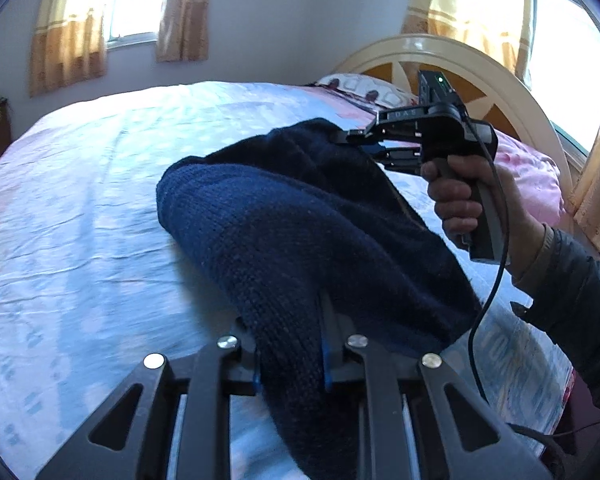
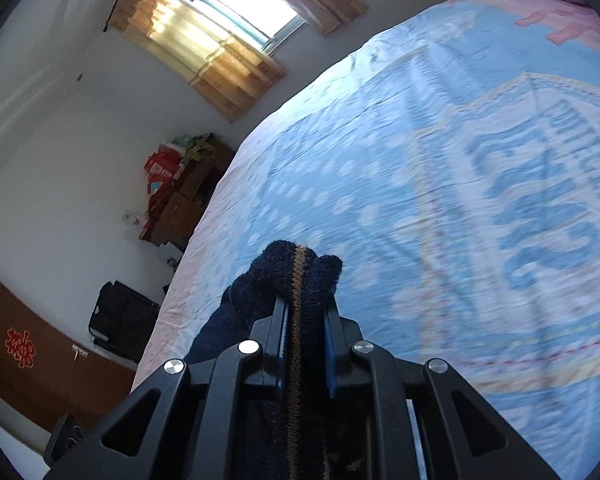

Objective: Fold small clothes

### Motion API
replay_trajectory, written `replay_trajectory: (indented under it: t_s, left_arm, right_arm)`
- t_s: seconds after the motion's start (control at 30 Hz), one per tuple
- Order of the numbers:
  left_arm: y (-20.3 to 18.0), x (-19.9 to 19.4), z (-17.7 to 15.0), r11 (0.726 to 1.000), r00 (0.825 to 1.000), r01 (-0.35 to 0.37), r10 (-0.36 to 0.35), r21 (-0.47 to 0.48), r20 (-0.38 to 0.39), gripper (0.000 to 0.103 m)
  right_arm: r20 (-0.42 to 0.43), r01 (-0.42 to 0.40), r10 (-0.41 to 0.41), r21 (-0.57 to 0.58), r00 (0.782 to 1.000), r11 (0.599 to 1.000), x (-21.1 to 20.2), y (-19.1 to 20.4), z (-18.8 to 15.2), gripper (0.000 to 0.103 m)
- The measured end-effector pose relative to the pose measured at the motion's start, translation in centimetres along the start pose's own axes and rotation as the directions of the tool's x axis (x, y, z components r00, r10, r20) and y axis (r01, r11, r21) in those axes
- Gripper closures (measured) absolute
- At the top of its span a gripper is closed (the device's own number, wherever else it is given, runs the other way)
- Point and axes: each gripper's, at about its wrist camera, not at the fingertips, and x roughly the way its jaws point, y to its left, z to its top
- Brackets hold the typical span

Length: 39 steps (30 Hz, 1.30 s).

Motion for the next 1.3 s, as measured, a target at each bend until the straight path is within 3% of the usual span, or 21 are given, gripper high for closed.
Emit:
replay_trajectory:
  t_s: [0.33, 0.73, 1.3]
  left_arm:
    - [0.8, -1.5, -0.7, 0.993, 0.993, -0.111, 0.113, -0.049, 0.04, 0.082]
    - [1.4, -2.3, -0.9, 0.959, 0.963, -0.252, 0.262, -0.129, 0.063, 0.082]
    - [4.3, -4.0, -4.2, 0.895, 0.926, -0.355, 0.377, -0.271, 0.033, 0.083]
  right_arm:
    - [-0.086, -0.088, 0.082, -0.062, 0.993, 0.994, 7.1, 7.7, -2.0, 0.089]
    - [-0.205, -0.196, 0.163, -0.151, 0.965, 0.969, 15.7, 18.3, -5.0, 0.089]
    - [-0.378, -0.267, 0.169, -0.221, 0.91, 0.938, 27.3, 27.7, -9.9, 0.089]
